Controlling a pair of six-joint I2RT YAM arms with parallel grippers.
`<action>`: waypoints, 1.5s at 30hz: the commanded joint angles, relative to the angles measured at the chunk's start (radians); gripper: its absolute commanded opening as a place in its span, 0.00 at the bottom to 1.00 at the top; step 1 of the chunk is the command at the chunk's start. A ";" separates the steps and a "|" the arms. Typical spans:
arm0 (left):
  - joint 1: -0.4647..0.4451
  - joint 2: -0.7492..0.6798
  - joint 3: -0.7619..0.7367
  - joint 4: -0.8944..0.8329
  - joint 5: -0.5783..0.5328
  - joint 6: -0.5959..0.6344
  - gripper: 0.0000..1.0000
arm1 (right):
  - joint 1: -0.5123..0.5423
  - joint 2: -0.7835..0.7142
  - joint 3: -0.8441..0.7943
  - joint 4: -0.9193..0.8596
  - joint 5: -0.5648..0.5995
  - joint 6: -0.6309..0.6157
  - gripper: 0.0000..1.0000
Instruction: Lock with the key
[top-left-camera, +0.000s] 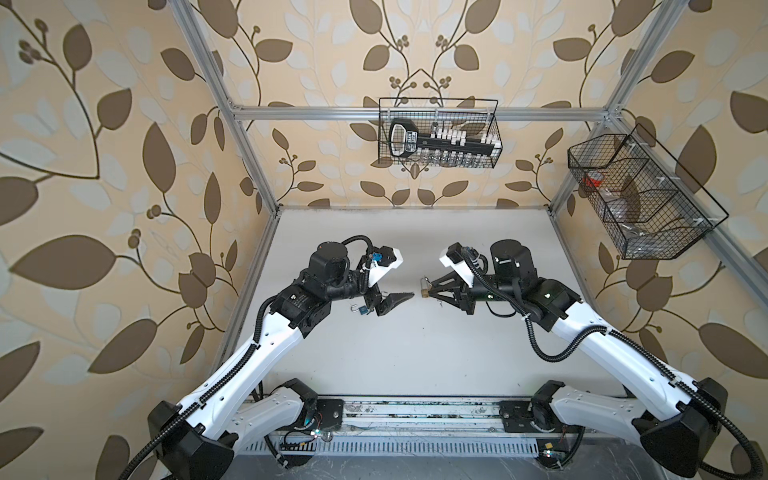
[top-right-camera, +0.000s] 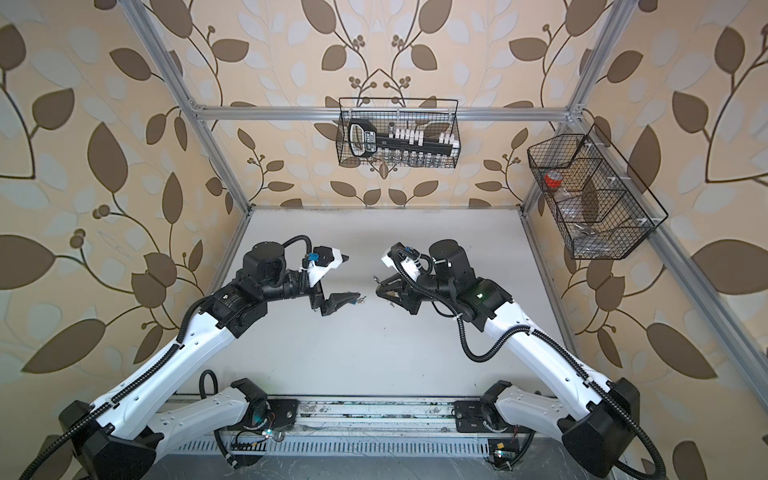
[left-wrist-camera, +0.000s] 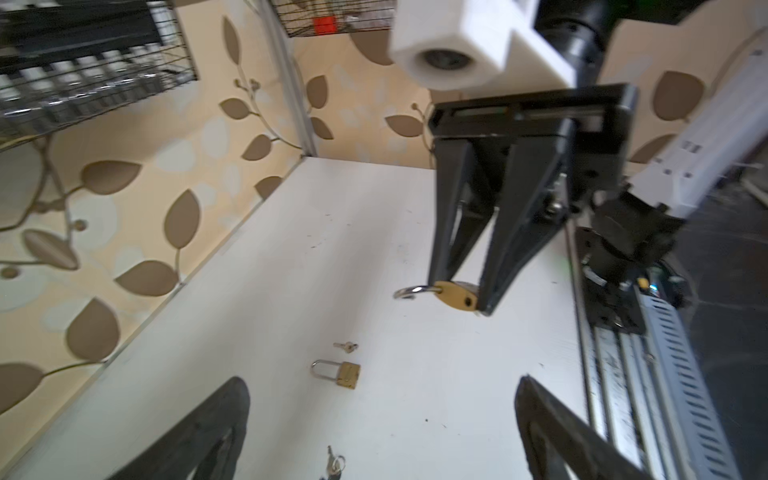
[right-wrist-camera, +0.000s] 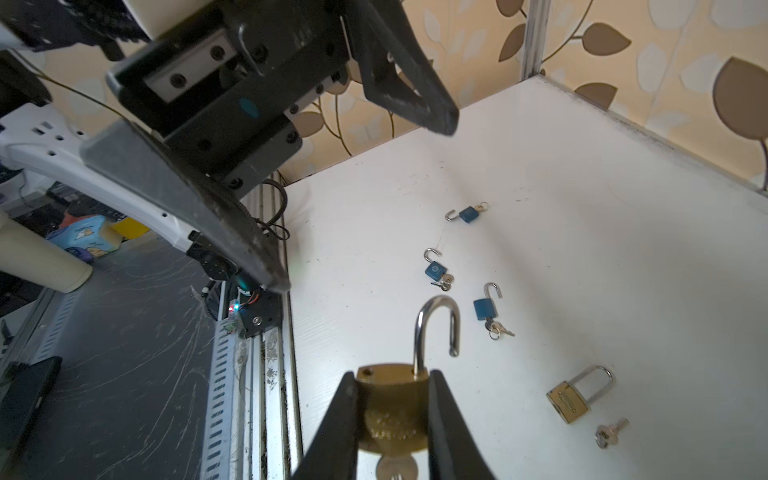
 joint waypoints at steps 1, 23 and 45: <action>0.003 0.044 0.100 -0.077 0.246 0.149 0.95 | -0.004 -0.011 0.045 -0.075 -0.126 -0.090 0.00; -0.008 0.199 0.199 -0.191 0.450 0.182 0.57 | -0.002 0.018 0.064 -0.087 -0.293 -0.111 0.00; -0.026 0.244 0.230 -0.275 0.480 0.229 0.24 | -0.002 -0.001 0.052 -0.066 -0.271 -0.100 0.00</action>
